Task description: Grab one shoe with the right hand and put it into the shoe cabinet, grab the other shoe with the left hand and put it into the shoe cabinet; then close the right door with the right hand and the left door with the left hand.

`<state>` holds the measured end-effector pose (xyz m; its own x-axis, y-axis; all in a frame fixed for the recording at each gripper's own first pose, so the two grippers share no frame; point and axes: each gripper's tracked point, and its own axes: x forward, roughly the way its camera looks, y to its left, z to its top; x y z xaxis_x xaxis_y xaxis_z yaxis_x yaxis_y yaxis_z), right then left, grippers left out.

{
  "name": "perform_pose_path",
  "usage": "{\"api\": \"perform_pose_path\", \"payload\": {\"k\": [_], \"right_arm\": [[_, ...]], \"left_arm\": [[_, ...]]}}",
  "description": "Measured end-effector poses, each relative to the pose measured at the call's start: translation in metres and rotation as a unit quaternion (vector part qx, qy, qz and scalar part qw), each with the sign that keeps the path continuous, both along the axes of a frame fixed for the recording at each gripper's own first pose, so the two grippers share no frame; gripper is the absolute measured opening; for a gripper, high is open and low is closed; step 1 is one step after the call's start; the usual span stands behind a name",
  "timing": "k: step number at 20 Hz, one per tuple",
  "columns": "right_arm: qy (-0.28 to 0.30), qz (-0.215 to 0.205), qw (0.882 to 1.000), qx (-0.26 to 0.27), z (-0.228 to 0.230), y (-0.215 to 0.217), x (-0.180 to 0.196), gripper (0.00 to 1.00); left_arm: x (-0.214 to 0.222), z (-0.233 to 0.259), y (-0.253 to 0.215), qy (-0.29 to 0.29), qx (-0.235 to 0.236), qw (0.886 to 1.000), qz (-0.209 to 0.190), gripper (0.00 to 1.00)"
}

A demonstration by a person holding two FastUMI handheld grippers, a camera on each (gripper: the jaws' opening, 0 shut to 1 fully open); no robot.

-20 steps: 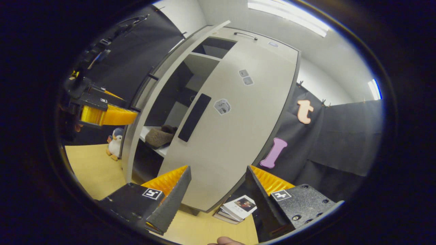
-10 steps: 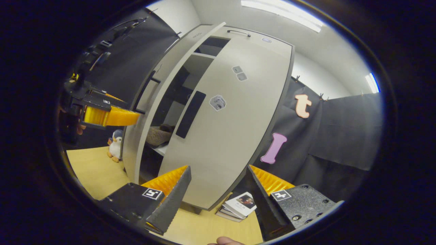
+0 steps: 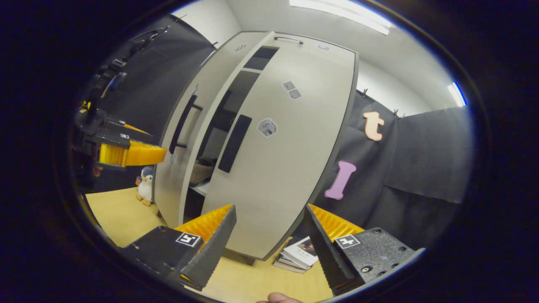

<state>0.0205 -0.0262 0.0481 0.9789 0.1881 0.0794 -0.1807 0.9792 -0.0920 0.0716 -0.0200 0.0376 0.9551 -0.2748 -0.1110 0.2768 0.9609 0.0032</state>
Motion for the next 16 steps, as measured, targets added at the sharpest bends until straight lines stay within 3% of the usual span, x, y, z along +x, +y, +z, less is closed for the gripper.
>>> {"api": "perform_pose_path", "payload": {"k": [4, 8, 11, 16], "right_arm": [[0.020, 0.017, 0.999, 0.047, 0.002, 0.008, 0.001, 1.00], [0.020, 0.005, 0.997, 0.071, 0.006, 0.016, 0.003, 1.00], [0.015, 0.000, 0.997, 0.074, 0.008, 0.025, 0.004, 1.00], [0.036, -0.020, 0.988, 0.147, 0.005, 0.031, -0.003, 1.00]], "left_arm": [[-0.012, 0.012, 0.003, -0.032, 0.011, 0.999, 0.029, 0.94], [-0.020, 0.015, 0.015, -0.051, 0.042, 0.993, 0.093, 0.96], [-0.030, 0.010, -0.002, -0.036, -0.012, 0.997, 0.072, 0.96], [-0.030, 0.002, 0.018, -0.001, -0.055, 0.992, 0.115, 0.96]]}}
